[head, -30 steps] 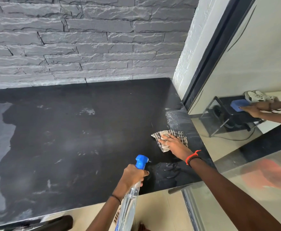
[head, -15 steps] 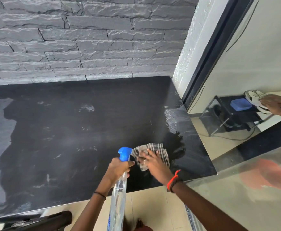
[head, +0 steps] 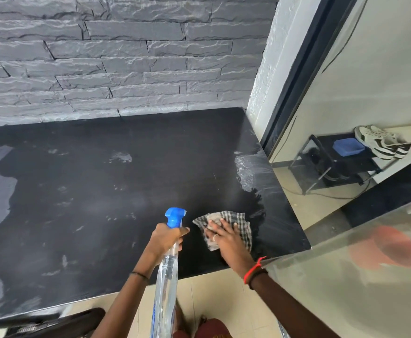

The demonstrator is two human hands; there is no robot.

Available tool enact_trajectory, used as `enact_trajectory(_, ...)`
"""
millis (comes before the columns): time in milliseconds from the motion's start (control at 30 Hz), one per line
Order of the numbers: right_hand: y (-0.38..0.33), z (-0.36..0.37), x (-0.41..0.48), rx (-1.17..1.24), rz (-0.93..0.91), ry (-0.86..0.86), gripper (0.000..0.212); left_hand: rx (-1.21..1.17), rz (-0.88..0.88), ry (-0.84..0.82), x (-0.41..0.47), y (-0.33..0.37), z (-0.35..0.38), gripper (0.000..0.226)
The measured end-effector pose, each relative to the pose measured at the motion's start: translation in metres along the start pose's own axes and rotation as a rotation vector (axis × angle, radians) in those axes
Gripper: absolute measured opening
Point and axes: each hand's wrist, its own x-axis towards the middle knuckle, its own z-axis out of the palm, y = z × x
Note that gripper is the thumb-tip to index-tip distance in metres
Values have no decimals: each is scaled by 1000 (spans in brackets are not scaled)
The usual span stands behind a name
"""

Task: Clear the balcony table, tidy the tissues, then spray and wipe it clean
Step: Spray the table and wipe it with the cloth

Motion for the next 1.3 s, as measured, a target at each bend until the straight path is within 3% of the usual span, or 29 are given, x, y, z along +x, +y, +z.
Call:
enact_trajectory(67,-21,7,-10,5,-88,41,42,6,3,0,3,5,5,21)
enact_trajectory(233,-20,41,-58,-18,-146,50,45,1,7,-69,10,19,25,25)
enact_trajectory(333,21,47,-75,-74,-26,12,43,41,22,-124,12,25,43,24)
enact_trajectory(433,79,54,-82,78,130,68,54,106,27,-157,14,25,61,21)
enact_trajectory(500,109,45,-86,170,197,30,58,140,18,-177,15,24,79,21)
enact_trajectory(567,115,17,-91,219,247,-24,74,168,3,-197,16,21,98,22)
enact_trajectory(667,116,0,-96,322,419,-153,73,208,-15,-235,17,16,123,22)
enact_trajectory(800,118,15,-102,274,384,38,63,230,-25,-284,17,19,147,24)
enact_trajectory(967,116,18,-104,184,345,13,60,312,24,-354,16,32,174,20)
enact_trajectory(1167,115,25,-104,176,380,56,79,420,91,-388,18,46,192,16)
enact_trajectory(1300,111,32,-92,168,390,37,71,344,76,-430,24,53,182,19)
